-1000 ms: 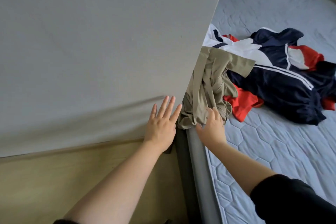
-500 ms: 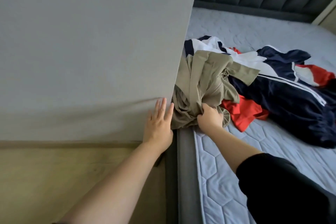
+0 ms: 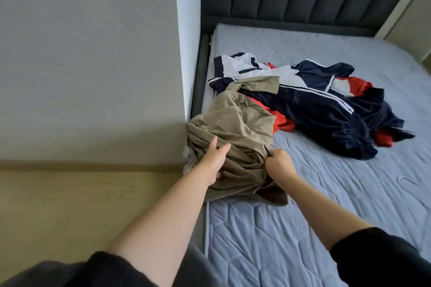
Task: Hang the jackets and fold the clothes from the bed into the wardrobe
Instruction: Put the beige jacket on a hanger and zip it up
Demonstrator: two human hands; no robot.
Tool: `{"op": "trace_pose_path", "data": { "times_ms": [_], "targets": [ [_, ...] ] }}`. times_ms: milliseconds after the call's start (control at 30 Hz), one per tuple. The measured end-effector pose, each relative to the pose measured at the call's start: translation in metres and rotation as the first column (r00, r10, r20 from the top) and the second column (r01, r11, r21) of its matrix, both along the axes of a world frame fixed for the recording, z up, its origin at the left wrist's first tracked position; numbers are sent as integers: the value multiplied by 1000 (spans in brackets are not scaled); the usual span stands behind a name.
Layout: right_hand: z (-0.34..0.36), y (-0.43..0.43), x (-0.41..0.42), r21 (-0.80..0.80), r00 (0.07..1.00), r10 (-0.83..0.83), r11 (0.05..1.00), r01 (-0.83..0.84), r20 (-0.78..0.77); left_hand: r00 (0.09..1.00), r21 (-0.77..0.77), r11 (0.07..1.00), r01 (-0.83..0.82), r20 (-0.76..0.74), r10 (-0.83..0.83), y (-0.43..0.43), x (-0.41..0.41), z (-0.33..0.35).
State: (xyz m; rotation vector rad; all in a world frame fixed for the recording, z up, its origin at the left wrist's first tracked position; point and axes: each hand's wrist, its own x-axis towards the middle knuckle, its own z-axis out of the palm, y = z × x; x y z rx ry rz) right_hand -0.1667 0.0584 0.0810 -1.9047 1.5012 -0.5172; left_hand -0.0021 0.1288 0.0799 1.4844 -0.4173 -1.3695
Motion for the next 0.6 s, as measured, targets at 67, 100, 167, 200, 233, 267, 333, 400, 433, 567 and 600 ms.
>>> {"op": "trace_pose_path", "data": {
  "times_ms": [67, 100, 167, 200, 233, 267, 333, 400, 433, 567, 600],
  "targets": [
    [-4, 5, -25, 38, 995, -102, 994, 101, 18, 986, -23, 996, 81, 151, -76, 9, -29, -10],
    [-7, 6, -35, 69, 991, -137, 988, 137, -1, 969, -28, 992, 119, 219, -110, 15, -40, -16],
    [-13, 9, -48, 171, 984, -45, 982, 75, -173, 935, -3, 985, 174, 313, -165, 27, -55, -29],
    [-16, 13, -52, 226, 958, 60, 974, 5, -280, 915, 12, 982, 187, 362, -179, 33, -58, -35],
    [-21, 16, -56, 249, 924, 133, 968, -42, -359, 883, 23, 980, 198, 429, -189, 36, -58, -40],
    [-25, 20, -59, 227, 908, 160, 971, -74, -388, 842, 35, 978, 207, 503, -196, 39, -57, -44],
    [-32, 25, -62, 110, 962, 71, 993, -44, -262, 774, 46, 979, 198, 606, -185, 40, -50, -45],
    [-35, 26, -59, 6, 996, -69, 998, 70, -58, 753, 37, 984, 175, 639, -157, 41, -42, -45],
    [-36, 27, -53, -17, 996, -92, 996, 93, 12, 740, 43, 986, 164, 655, -152, 41, -37, -45],
    [-39, 34, -24, 1, 994, 63, 998, -63, 93, 807, 35, 999, -31, 591, 4, 39, -23, -48],
    [-42, 36, -17, 31, 986, 157, 987, -159, 53, 844, 26, 994, -106, 531, 76, 37, -20, -47]
  ]
}}
